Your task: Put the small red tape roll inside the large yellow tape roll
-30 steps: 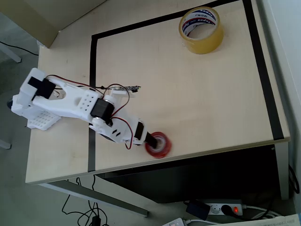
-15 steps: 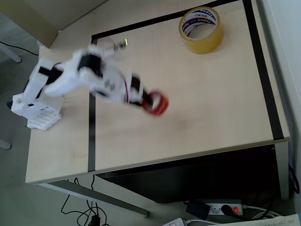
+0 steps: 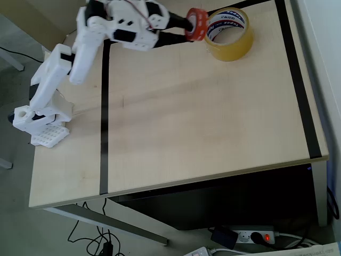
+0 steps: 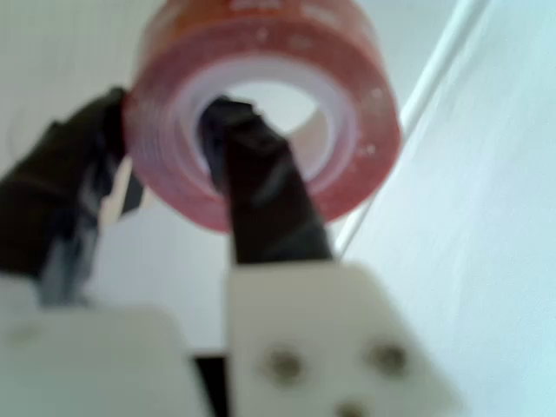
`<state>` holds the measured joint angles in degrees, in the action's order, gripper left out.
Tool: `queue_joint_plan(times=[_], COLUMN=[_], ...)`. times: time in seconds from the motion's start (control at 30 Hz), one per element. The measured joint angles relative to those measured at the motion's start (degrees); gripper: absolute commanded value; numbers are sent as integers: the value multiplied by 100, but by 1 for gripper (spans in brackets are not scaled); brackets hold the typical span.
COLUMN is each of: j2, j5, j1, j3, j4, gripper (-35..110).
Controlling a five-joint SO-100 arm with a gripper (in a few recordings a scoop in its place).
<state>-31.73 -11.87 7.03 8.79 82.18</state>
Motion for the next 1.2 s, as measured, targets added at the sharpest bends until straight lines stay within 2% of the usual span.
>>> queue_joint_plan(times=[0.27,0.43,0.63,0.97,1.0,1.1,1.2], j2=[923,1266,1327,1327,1327,1327,1310], j5=[9,9,9,9,9,9,9], j1=[571,756,738,545,536,466,308], j3=[0,0,0,0,0,0,0], j4=[-826,-905,-905,-905,-905,-791,-334], gripper=[0,0,13,16,16,0,0])
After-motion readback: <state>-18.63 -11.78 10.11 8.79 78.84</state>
